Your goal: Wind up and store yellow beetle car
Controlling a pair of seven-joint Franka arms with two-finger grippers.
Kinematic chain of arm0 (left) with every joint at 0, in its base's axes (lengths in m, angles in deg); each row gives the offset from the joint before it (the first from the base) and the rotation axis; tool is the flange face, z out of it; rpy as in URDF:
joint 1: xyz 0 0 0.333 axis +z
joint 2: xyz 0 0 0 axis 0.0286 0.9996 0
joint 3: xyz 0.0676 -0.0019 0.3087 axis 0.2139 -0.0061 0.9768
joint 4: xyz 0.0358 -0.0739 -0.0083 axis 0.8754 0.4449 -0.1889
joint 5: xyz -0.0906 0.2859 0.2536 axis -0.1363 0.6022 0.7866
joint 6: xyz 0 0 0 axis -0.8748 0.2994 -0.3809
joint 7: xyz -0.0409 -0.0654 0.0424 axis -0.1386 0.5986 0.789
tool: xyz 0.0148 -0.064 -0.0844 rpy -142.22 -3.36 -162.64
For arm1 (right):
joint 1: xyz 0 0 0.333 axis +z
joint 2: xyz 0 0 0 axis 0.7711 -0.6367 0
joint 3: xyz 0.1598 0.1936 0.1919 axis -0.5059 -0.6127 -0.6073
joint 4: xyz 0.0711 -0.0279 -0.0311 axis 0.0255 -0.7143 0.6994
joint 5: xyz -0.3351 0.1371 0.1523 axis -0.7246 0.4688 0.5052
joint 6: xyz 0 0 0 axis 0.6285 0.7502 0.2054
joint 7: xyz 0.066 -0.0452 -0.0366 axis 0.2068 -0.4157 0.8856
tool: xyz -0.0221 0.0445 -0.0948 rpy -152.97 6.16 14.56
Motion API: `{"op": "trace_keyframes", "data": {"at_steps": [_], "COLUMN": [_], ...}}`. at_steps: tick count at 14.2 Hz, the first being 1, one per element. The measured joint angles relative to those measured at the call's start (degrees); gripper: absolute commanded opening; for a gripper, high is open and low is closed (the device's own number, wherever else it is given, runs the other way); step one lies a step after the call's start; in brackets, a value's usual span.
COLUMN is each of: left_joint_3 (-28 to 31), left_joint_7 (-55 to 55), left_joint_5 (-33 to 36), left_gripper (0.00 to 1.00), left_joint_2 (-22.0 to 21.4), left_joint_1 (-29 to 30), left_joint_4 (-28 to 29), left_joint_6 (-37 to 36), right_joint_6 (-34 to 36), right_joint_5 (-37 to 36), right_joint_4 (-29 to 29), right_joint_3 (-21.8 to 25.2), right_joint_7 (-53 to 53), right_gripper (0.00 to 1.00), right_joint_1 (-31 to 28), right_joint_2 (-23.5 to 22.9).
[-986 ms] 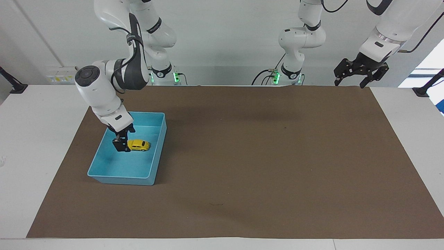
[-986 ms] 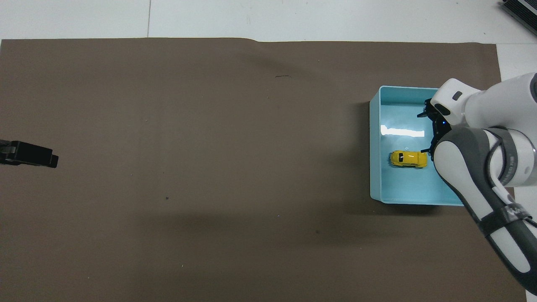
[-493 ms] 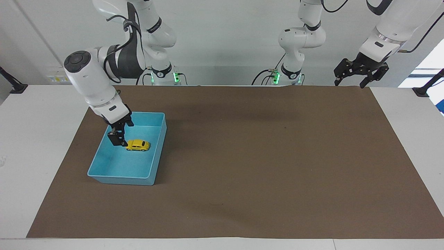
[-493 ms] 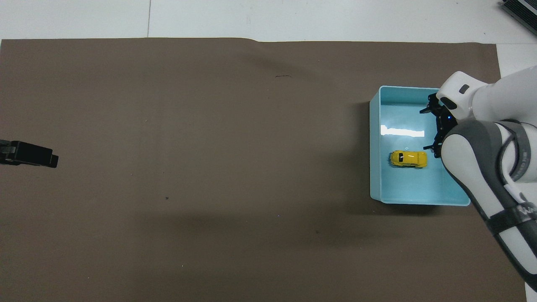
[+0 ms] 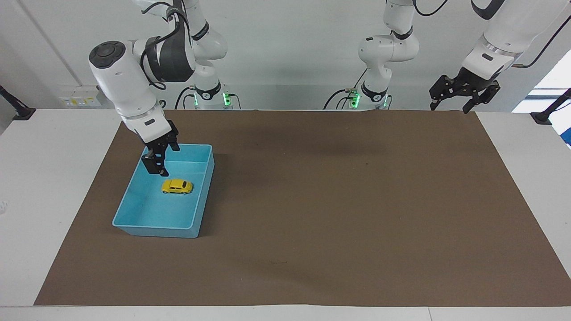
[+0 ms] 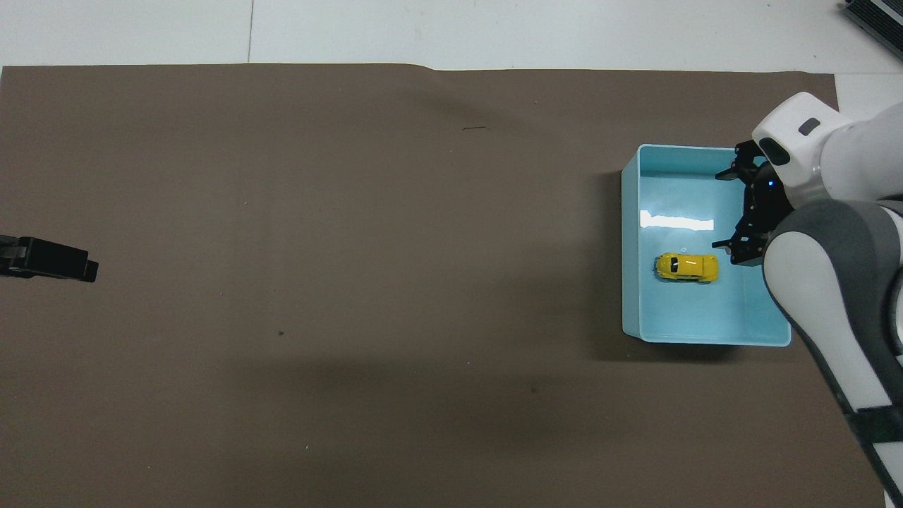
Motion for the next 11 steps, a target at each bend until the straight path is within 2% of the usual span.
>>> {"op": "trace_keyframes", "data": {"at_steps": [7,11], "left_joint_3": [0.00,0.00], "left_joint_7": [0.00,0.00], "left_joint_5": [0.00,0.00], "left_gripper": [1.00,1.00], "left_joint_2": [0.00,0.00], "left_joint_1": [0.00,0.00], "left_joint_4": [0.00,0.00], "left_joint_6": [0.00,0.00], "right_joint_6": [1.96,6.93], "right_joint_5": [0.40,0.40], "right_joint_4": [0.37,2.11], "right_joint_3": [1.52,1.39], "right_joint_7": [-10.17,-18.82], "right_gripper": [1.00,1.00], "right_joint_1": [1.01,1.03], "right_joint_2": [3.08,4.69]}}
